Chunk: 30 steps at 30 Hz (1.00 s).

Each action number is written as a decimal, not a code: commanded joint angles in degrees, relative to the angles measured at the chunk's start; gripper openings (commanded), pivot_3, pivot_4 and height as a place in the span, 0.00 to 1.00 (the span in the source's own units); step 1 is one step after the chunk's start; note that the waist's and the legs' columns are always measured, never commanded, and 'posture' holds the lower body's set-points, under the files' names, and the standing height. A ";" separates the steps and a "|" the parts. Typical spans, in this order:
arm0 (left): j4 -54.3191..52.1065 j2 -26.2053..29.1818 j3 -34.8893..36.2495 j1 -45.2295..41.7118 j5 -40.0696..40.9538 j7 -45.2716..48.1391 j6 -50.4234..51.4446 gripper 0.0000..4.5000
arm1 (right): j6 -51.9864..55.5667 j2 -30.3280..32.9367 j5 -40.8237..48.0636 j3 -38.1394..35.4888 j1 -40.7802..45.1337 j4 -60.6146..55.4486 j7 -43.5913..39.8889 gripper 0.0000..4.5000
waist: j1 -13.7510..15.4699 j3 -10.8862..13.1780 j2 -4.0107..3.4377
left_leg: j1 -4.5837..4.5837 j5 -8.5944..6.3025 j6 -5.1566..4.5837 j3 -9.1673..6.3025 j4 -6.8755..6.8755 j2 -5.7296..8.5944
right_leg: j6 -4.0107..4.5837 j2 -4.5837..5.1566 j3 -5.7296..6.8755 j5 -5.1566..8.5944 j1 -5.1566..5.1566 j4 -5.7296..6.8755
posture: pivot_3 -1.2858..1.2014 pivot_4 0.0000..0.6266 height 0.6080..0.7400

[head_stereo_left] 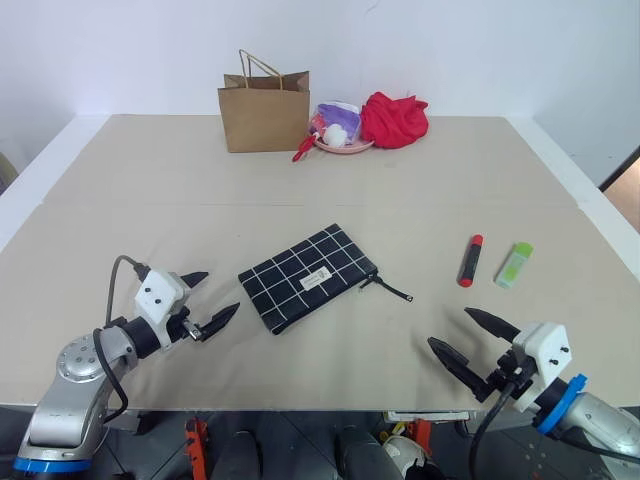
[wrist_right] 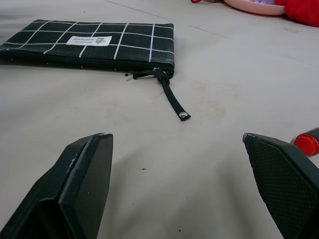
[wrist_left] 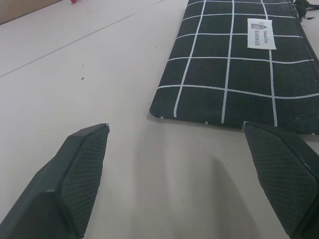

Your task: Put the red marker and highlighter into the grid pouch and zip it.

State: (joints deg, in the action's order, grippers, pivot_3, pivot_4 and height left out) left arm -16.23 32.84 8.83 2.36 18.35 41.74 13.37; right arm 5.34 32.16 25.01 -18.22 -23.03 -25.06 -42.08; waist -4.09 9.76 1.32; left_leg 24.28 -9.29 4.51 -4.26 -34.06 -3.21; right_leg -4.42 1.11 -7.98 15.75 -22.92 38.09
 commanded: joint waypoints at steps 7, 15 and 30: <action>1.48 0.84 0.99 -1.06 -0.07 1.64 -5.33 0.98 | 1.51 0.46 2.48 -1.89 2.45 -0.52 0.31 1.00 | 0.00 0.00 0.00 | -0.02 0.00 0.00 0.00 0.00 0.00 | 0.00 0.00 0.00 -0.01 0.02 0.00 | 0.52 0.24 1.00; 1.02 1.31 -0.81 -2.30 0.13 5.15 -6.78 0.98 | 5.35 1.10 4.13 -1.29 3.95 -3.37 0.93 1.00 | 0.00 0.00 0.00 | -0.02 0.00 0.00 0.00 0.00 0.00 | 0.00 0.00 0.00 -0.01 0.02 0.00 | 0.52 0.24 1.00; 0.07 0.79 -6.32 -5.77 0.70 9.31 -7.50 1.00 | 18.62 -1.12 2.20 13.51 32.02 3.78 5.87 0.72 | -0.32 0.01 0.01 | -0.03 0.02 -0.03 -0.01 -0.06 -0.01 | -0.07 -0.04 0.00 -0.10 0.06 0.01 | 0.52 0.24 1.00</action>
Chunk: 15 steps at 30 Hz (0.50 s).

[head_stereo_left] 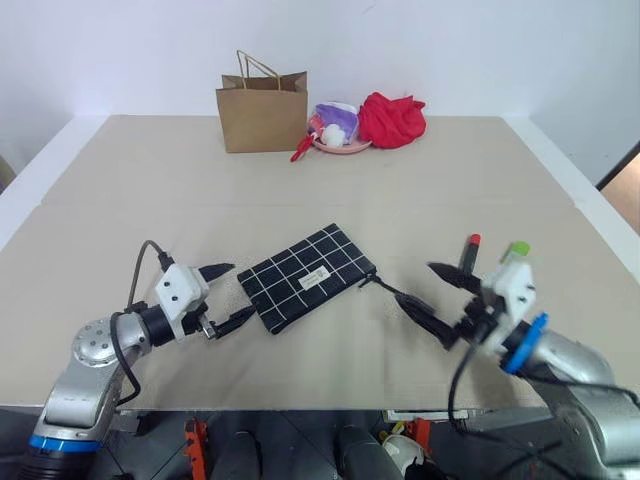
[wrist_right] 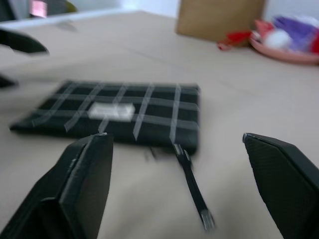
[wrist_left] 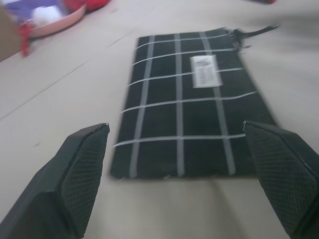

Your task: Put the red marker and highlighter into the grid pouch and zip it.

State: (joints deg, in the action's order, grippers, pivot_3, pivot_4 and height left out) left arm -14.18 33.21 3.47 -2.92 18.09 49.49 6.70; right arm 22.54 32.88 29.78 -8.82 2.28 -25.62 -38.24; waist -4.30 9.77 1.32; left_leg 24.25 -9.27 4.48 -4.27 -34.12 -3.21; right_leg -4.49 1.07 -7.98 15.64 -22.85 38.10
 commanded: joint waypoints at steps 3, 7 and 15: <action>-1.85 1.08 -2.25 -1.07 0.65 3.46 -1.49 1.00 | 2.36 -5.33 -6.00 8.62 15.03 11.78 3.72 0.36 | -0.09 0.01 0.00 | 0.01 0.00 -0.01 0.00 0.00 0.00 | -0.02 -0.01 0.00 -0.03 -0.01 0.00 | 0.52 0.24 1.00; -1.07 1.62 -2.77 -2.89 0.96 5.09 -1.61 1.00 | -0.51 -10.11 -10.32 12.21 23.55 23.43 4.42 0.01 | -0.04 0.02 -0.01 | 0.04 0.00 -0.01 -0.01 0.05 -0.02 | -0.29 -0.04 0.00 -0.15 -0.04 0.02 | 0.52 0.24 1.00; -0.03 3.10 -2.48 -4.43 0.78 6.98 -2.42 1.00 | -2.37 -10.55 -16.89 15.63 25.21 31.93 3.31 0.01 | 0.06 0.02 -0.02 | 0.12 -0.07 -0.11 -0.02 0.12 0.00 | -0.24 -0.03 0.01 -0.12 -0.09 0.04 | 0.52 0.24 1.00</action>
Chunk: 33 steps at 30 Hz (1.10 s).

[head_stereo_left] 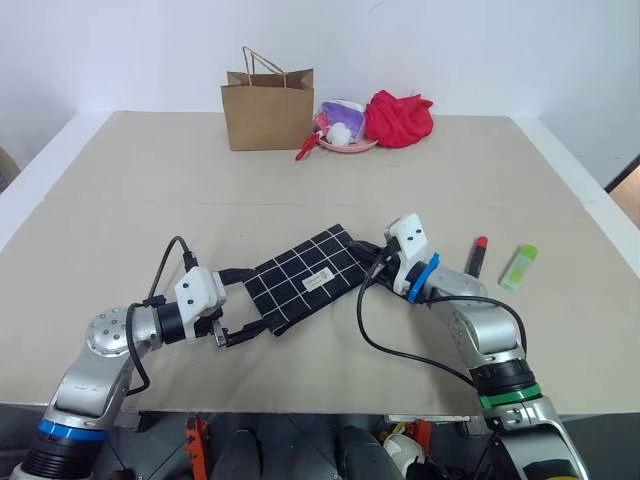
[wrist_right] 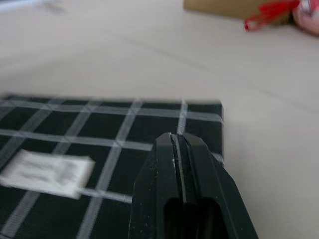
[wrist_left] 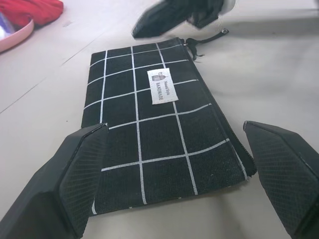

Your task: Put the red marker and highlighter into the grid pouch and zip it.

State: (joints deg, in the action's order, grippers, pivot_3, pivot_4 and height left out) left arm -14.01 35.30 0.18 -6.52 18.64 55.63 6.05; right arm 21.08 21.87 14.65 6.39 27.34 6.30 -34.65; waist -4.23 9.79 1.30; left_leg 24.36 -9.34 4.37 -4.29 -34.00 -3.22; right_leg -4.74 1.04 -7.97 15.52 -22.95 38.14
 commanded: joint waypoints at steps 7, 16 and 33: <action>0.11 1.16 0.48 -1.42 -0.33 1.19 -2.53 1.00 | -1.01 1.01 -3.98 0.71 -2.09 -0.04 -0.66 0.01 | -0.06 0.00 0.00 | -0.05 0.01 0.00 -0.01 -0.03 -0.01 | -0.08 -0.01 0.00 0.04 0.02 0.03 | 0.52 0.24 1.00; 4.83 4.10 0.88 -0.49 -5.43 4.18 -15.54 1.00 | -0.91 -0.19 -4.67 -0.34 -3.89 -0.22 0.82 0.01 | -0.06 -0.02 -0.01 | -0.08 0.02 0.00 -0.01 -0.06 -0.03 | -0.08 -0.02 0.01 0.01 0.06 0.03 | 0.52 0.24 1.00; 20.03 3.97 -8.43 -8.66 -15.91 6.35 -40.41 1.00 | 0.38 -1.89 -4.66 -1.05 -4.55 -3.35 3.17 0.01 | -0.04 -0.02 -0.01 | -0.09 0.02 0.00 0.00 -0.04 -0.05 | -0.07 -0.04 0.01 0.01 0.06 0.04 | 0.52 0.24 1.00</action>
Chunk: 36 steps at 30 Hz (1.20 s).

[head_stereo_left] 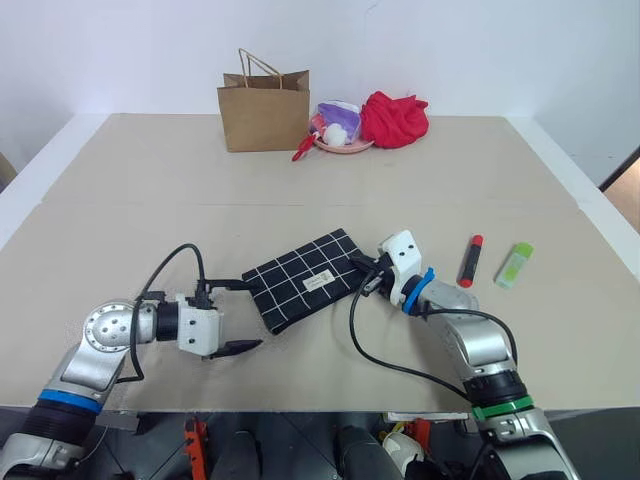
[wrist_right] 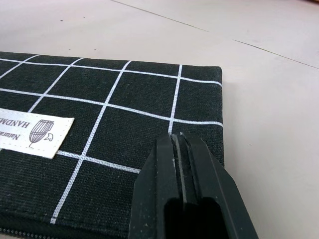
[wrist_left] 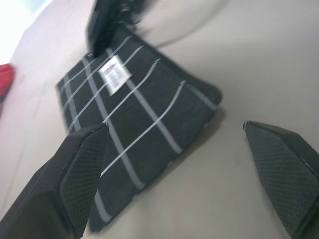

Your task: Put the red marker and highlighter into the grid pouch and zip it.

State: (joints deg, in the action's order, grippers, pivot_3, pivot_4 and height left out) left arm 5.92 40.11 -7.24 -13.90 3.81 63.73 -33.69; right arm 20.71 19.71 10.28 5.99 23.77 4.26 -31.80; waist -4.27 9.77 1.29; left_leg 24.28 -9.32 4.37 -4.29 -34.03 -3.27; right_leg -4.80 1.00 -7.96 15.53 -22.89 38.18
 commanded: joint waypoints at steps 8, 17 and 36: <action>1.40 -3.12 -4.32 -4.47 -9.86 -7.79 0.68 1.00 | 1.37 0.16 -0.15 -0.94 -1.33 -2.54 1.00 0.01 | 0.04 -0.01 -0.01 | 0.00 0.00 -0.01 0.00 -0.01 0.00 | -0.03 0.00 0.00 -0.01 0.02 0.00 | 0.52 0.24 1.00; 0.65 -4.82 -6.85 -4.99 -12.61 -11.87 1.21 1.00 | 1.59 -0.04 -0.14 -0.94 -1.35 -2.86 1.31 0.01 | 0.12 -0.08 -0.13 | -0.04 0.03 -0.04 -0.01 -0.06 0.01 | -0.08 0.00 0.00 -0.06 0.10 0.00 | 0.52 0.24 1.00; 5.93 -5.59 -7.47 -10.51 -12.15 -15.47 -1.39 0.00 | 1.81 0.02 -0.02 -1.31 -1.31 -3.82 1.75 0.00 | 0.09 -0.11 -0.20 | -0.04 0.06 -0.08 -0.02 -0.09 0.02 | -0.11 -0.01 0.00 -0.11 0.10 0.01 | 0.52 0.24 1.00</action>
State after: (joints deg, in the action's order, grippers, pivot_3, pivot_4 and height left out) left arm 11.47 34.60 -16.13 -23.42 -11.14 48.17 -35.97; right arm 22.56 19.65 10.21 5.63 22.80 2.36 -30.01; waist -4.18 9.66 1.10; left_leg 24.24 -9.26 4.29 -4.31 -34.12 -3.24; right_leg -4.91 0.99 -7.96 15.41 -22.79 38.18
